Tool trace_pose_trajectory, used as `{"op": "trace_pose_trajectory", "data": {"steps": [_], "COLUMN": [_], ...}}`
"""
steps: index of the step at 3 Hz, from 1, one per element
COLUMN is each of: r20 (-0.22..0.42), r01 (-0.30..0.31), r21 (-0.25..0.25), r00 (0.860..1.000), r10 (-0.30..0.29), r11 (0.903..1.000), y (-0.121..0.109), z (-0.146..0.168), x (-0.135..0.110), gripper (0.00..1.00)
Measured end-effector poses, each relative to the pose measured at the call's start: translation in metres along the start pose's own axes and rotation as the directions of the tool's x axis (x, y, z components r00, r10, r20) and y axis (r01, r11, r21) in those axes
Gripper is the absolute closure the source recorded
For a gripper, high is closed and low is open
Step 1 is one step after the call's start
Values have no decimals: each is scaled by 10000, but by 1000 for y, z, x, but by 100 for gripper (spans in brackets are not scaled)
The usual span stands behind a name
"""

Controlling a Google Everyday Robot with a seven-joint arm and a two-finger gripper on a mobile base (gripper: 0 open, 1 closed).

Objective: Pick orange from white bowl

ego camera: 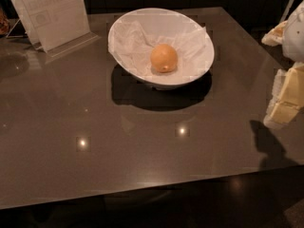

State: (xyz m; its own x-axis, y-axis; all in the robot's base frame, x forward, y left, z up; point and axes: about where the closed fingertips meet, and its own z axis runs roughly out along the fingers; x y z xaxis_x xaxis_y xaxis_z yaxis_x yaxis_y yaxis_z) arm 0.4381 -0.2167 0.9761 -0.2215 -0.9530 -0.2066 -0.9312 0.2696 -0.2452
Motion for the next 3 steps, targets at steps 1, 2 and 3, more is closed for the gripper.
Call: {"op": "trace_pose_trajectory", "data": {"steps": [1, 2, 3], "r20": [2, 218, 870], "r01": [-1, -80, 420], "r21": [0, 13, -47], "r00": [10000, 9997, 9953], "r10": [1, 80, -414], "r11": [10000, 10000, 9991], "y": [0, -8, -32], "z": [0, 1, 7], "x": [0, -5, -35], "gripper": [0, 0, 0]}}
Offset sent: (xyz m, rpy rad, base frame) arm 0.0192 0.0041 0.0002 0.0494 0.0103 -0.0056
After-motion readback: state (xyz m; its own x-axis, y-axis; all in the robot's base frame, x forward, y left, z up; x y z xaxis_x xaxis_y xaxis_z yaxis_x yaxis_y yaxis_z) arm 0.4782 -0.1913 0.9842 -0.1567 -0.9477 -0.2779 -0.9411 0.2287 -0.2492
